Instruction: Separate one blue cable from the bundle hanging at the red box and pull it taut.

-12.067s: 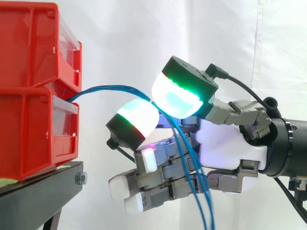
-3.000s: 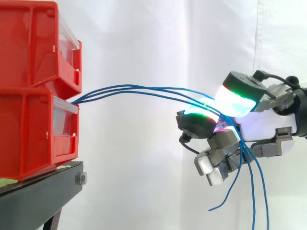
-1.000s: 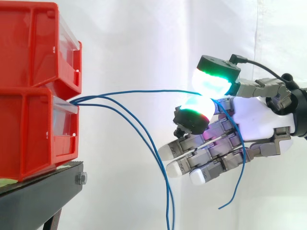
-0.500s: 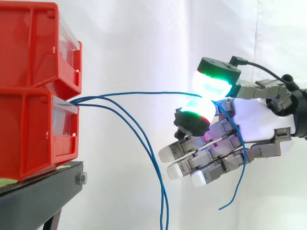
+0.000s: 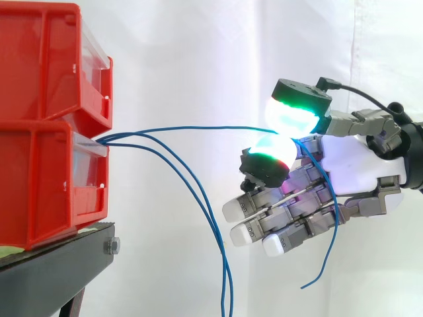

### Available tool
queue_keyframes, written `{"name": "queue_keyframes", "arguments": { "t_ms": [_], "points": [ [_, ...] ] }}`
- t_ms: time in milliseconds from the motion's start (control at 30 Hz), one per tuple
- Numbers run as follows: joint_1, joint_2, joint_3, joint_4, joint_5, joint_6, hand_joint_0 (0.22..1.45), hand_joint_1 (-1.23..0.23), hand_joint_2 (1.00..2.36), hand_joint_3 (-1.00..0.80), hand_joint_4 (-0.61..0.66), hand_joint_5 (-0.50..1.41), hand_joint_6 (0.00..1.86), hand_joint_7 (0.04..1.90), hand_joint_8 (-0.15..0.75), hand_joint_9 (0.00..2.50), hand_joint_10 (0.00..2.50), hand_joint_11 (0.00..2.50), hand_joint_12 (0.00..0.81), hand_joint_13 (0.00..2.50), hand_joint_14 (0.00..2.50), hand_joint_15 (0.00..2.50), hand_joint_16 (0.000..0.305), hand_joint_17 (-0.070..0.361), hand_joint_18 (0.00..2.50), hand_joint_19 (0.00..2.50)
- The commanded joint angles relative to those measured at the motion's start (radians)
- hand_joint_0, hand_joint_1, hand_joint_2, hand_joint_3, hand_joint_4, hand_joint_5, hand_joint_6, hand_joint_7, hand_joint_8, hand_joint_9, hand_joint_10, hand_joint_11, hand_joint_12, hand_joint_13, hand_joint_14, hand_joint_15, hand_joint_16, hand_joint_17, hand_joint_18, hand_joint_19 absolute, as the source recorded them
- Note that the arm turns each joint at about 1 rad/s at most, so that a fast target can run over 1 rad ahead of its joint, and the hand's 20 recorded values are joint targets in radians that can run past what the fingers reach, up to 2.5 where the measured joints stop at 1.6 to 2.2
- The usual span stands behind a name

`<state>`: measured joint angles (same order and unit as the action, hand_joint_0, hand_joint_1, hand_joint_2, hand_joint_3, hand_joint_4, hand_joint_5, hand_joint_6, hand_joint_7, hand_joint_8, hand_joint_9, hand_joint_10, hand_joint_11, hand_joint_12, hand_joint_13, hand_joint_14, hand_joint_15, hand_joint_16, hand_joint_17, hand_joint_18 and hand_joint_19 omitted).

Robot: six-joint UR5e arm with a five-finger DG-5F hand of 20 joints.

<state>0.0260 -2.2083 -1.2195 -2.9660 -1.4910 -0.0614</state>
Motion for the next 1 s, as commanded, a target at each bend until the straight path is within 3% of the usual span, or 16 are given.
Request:
{"name": "queue_keyframes", "arguments": {
  "t_ms": [0, 967],
  "points": [
    [0.0, 0.001, 0.0, 0.001, 0.0, 0.0, 0.56, -0.73, 1.02, -0.06, -0.03, -0.13, 0.91, 1.27, 0.195, 0.59, 0.0, 0.18, 0.286, 0.51, 0.01, 0.21, 0.038, 0.085, 0.46, 0.32],
    [0.002, 0.001, 0.0, -0.001, 0.0, 0.0, 0.56, -0.73, 1.02, -0.04, -0.01, -0.13, 0.91, 1.28, 0.218, 0.66, 0.01, 0.25, 0.304, 0.54, 0.01, 0.25, 0.039, 0.088, 0.5, 0.35]
  ]
}}
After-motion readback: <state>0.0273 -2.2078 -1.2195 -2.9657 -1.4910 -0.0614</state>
